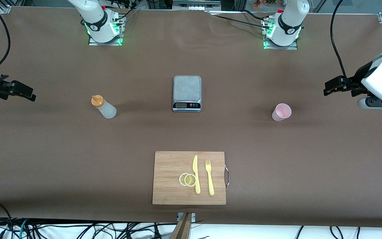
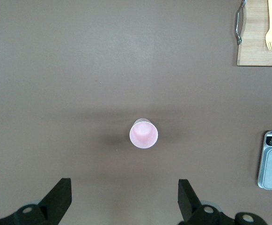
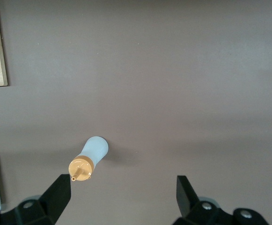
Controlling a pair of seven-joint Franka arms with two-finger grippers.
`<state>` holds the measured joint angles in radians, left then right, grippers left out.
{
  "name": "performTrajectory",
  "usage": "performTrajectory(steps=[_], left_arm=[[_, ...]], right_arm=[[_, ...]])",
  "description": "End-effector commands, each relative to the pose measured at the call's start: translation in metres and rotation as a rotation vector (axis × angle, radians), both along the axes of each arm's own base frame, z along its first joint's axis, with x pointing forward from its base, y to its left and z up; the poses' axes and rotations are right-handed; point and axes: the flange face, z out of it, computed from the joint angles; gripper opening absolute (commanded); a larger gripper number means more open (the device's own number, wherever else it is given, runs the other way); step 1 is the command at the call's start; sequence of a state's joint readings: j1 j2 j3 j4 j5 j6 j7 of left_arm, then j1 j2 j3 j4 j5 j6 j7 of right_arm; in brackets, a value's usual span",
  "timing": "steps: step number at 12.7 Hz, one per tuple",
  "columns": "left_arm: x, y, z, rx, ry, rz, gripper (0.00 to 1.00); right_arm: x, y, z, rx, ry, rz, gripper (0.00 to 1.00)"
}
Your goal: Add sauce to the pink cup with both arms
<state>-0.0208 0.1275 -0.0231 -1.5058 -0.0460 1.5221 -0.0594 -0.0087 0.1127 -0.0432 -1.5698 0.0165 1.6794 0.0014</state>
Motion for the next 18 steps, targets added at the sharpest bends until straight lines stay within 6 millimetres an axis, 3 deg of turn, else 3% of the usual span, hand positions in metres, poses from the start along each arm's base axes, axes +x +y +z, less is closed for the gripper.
performTrajectory(steps=[1, 4, 7, 18], left_arm=[[0.003, -0.002, 0.006, -0.011, 0.001, -0.014, 1.00], [0.003, -0.001, 0.006, -0.011, 0.001, -0.013, 1.00], [0.003, -0.001, 0.006, -0.011, 0.001, -0.013, 1.00], [0.003, -0.001, 0.006, -0.012, -0.001, -0.011, 1.00]], right_arm=[[-0.003, 0.002, 0.008, 0.009, 0.002, 0.010, 1.00], [-0.014, 0.003, 0.018, 0.021, 0.005, 0.014, 1.00], [-0.023, 0.003, 0.017, 0.027, -0.018, 0.066, 1.00], [-0.028, 0.003, 0.010, 0.045, -0.036, 0.063, 1.00]])
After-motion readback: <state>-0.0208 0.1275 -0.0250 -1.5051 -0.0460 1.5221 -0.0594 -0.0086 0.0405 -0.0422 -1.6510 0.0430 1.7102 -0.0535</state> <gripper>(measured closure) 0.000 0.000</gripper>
